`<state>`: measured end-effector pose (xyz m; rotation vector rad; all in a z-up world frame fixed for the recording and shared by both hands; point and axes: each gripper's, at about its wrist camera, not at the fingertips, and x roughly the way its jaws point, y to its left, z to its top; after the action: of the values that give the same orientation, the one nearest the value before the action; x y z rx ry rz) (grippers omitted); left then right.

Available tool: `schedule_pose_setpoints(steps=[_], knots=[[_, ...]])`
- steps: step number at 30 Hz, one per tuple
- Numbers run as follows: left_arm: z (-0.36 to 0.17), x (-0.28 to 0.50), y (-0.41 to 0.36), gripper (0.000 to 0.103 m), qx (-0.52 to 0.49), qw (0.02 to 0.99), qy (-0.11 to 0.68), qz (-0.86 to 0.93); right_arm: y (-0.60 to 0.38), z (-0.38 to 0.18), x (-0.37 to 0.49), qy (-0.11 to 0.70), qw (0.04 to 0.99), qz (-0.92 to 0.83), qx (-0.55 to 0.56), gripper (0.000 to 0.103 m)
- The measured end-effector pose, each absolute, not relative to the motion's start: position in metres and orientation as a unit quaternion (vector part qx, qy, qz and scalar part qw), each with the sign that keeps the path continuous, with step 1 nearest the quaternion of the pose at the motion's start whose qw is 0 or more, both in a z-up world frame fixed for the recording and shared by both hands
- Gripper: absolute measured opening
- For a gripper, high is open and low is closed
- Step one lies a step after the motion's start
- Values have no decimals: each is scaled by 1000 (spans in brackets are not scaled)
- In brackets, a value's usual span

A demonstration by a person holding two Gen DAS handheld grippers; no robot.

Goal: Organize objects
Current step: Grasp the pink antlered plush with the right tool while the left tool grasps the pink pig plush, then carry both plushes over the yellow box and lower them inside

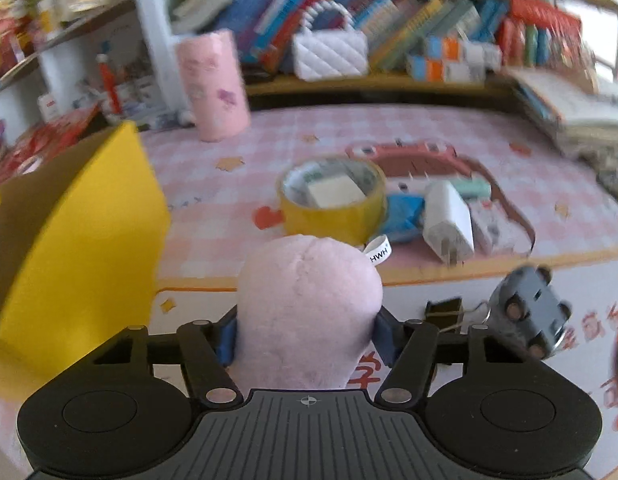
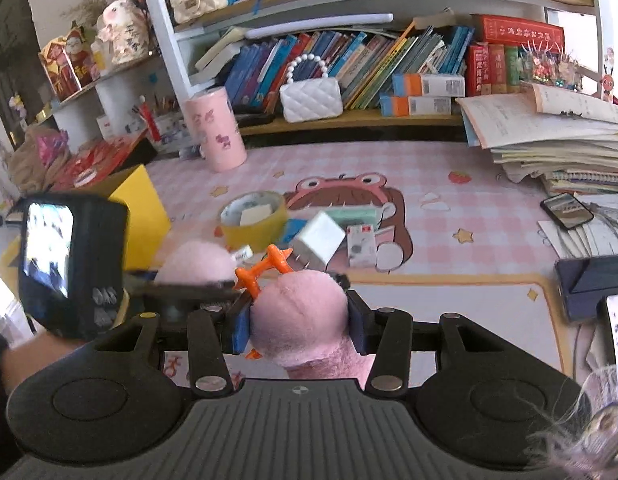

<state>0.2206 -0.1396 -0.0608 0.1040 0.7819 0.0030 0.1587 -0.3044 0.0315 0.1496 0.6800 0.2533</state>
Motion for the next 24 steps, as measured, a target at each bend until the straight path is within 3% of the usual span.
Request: schedule_pose_setpoints(steps=[8, 24], knots=[[-13, 147, -90, 63, -26, 938, 345, -15, -275, 28, 148, 346, 929, 111, 71, 44], [-10, 51, 66, 63, -80, 931, 351, 59, -107, 30, 102, 367, 914, 173, -4, 44]])
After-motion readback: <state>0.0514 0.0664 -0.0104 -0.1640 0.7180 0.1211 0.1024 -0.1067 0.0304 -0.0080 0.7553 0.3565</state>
